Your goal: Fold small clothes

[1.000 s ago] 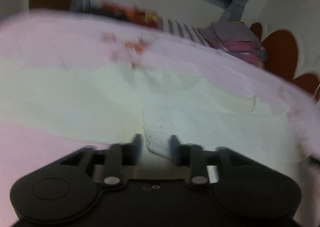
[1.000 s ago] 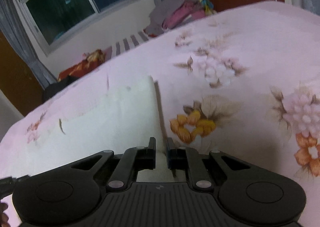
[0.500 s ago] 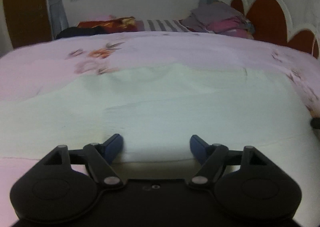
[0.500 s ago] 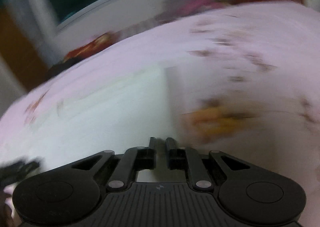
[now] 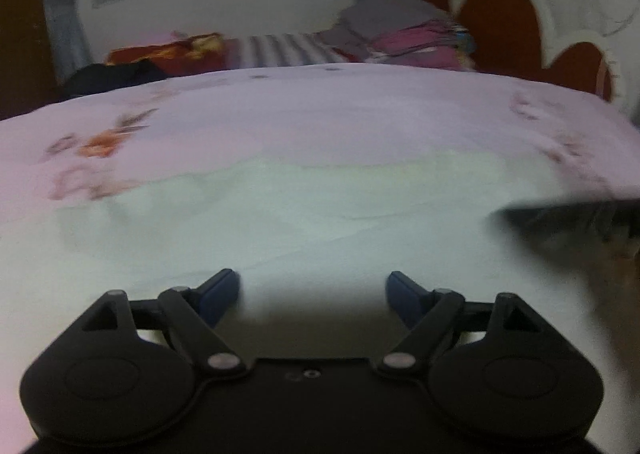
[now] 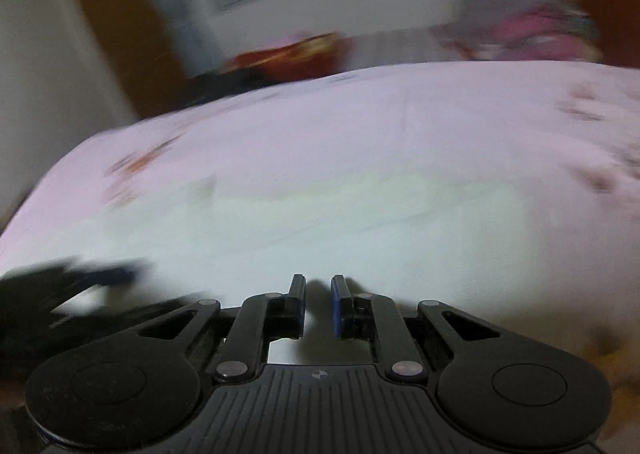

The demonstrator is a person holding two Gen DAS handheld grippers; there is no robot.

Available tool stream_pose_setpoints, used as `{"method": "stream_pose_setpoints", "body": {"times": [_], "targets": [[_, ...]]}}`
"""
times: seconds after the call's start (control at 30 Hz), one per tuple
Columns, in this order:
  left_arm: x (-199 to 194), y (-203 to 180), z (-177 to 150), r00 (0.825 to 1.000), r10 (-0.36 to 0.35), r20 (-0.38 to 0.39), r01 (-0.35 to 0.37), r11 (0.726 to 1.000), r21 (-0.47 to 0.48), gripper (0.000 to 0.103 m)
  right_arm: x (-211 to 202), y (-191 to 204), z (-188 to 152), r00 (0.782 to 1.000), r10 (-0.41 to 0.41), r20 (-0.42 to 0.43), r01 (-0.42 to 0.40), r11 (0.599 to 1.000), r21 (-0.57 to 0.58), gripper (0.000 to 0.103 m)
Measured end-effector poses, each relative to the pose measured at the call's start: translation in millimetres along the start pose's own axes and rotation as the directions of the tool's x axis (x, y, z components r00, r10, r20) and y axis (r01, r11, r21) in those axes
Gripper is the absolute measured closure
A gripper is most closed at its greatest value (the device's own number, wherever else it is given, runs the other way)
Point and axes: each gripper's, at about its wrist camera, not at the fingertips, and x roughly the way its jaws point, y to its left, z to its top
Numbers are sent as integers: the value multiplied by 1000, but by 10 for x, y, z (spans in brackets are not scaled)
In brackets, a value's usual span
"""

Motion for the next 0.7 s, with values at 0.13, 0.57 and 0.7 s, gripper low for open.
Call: {"method": "stream_pose_setpoints", "body": {"times": [0.13, 0.57, 0.7], "targets": [[5, 289, -75, 998, 62, 14, -62, 998, -3, 14, 42, -635, 316, 984, -173, 29, 168, 977, 130, 92], [-348, 318, -287, 1000, 31, -2, -31, 988, -149, 20, -477, -483, -250, 986, -153, -69, 159, 984, 83, 92], [-484, 279, -410, 997, 63, 34, -59, 991, -120, 19, -840, -376, -511, 978, -206, -40, 209, 974, 92, 92]]}}
